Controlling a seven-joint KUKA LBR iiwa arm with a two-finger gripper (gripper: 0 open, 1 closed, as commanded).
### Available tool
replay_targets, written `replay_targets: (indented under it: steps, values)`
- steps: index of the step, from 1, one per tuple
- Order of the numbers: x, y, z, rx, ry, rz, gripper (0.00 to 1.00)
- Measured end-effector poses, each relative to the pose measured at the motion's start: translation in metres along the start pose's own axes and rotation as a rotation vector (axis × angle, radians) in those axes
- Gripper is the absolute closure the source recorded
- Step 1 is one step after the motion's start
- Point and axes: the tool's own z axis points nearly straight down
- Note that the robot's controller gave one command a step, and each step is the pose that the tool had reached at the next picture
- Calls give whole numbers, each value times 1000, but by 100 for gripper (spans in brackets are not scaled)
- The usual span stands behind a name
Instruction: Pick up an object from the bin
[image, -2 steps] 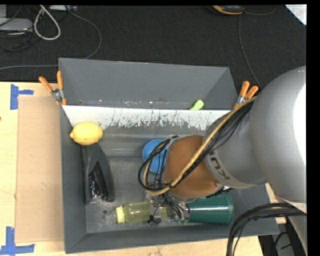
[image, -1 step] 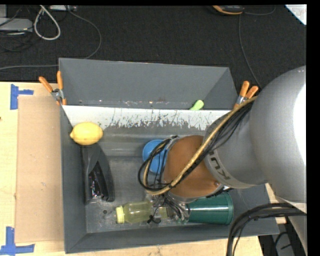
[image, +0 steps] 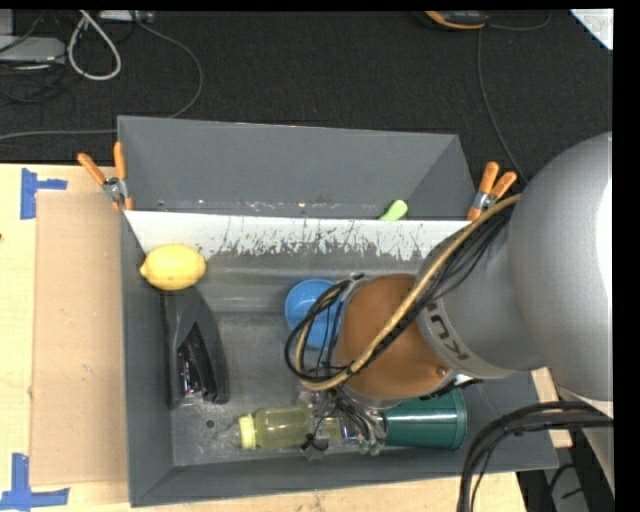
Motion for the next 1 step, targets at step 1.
replay_targets:
  steps: [1]
  values:
    - [-10, -2, 1, -1, -1, 5, 100]
